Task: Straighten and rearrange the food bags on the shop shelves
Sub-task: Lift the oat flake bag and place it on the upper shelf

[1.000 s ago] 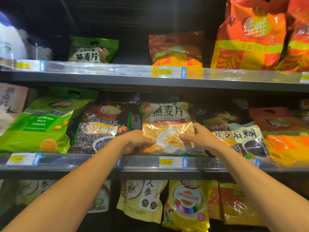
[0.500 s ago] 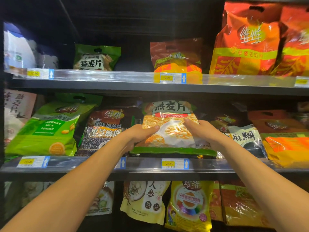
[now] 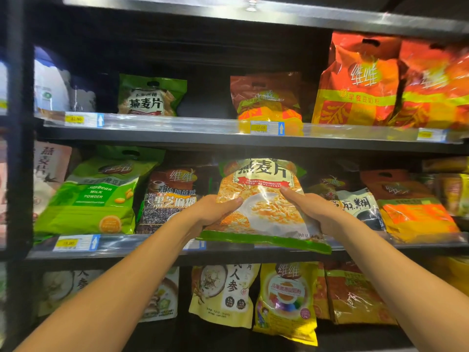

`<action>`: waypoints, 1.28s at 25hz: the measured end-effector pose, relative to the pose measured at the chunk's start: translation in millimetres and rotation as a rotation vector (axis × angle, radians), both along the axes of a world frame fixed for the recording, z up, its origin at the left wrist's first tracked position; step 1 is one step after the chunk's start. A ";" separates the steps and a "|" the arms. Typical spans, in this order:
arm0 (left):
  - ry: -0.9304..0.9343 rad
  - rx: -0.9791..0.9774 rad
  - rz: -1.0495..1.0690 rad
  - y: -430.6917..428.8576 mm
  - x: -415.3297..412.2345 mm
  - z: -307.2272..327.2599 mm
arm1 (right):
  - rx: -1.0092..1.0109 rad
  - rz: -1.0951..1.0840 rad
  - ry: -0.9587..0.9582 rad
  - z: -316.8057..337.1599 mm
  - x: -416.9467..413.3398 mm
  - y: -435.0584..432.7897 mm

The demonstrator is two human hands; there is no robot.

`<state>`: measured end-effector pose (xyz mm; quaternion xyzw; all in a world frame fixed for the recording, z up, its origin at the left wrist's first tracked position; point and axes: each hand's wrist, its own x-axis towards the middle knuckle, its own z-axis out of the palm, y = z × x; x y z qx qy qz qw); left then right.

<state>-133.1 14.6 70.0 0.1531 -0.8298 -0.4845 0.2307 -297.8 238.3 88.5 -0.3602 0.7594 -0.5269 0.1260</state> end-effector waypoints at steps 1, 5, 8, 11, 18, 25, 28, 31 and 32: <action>0.002 -0.003 -0.002 1.7 8.6 -0.6 | -0.016 -0.003 -0.005 -1.0 11.3 1.9; -0.002 -0.043 -0.026 -0.3 44.2 -4.0 | -0.108 0.000 -0.003 -3.3 58.1 7.5; 0.029 -0.047 -0.053 -0.9 79.5 -7.9 | -0.150 -0.007 0.000 -5.6 98.0 6.1; 0.085 -0.016 -0.043 -4.0 115.8 -12.0 | -0.221 -0.017 0.039 -9.8 137.8 1.5; 0.195 -0.024 0.031 -14.1 210.5 -12.8 | -0.302 -0.010 0.100 -13.1 221.7 -27.8; 0.232 -0.025 0.076 -34.2 301.0 4.5 | -0.325 0.039 0.101 8.9 297.4 -61.4; 0.243 -0.065 0.082 -44.4 330.5 25.3 | -0.346 0.102 0.090 30.1 319.2 -72.4; 0.264 -0.098 0.075 -56.3 350.2 55.1 | -0.350 0.111 0.142 58.8 330.7 -87.7; 0.275 -0.110 0.077 -61.5 354.2 67.0 | -0.347 0.114 0.159 69.8 332.9 -93.9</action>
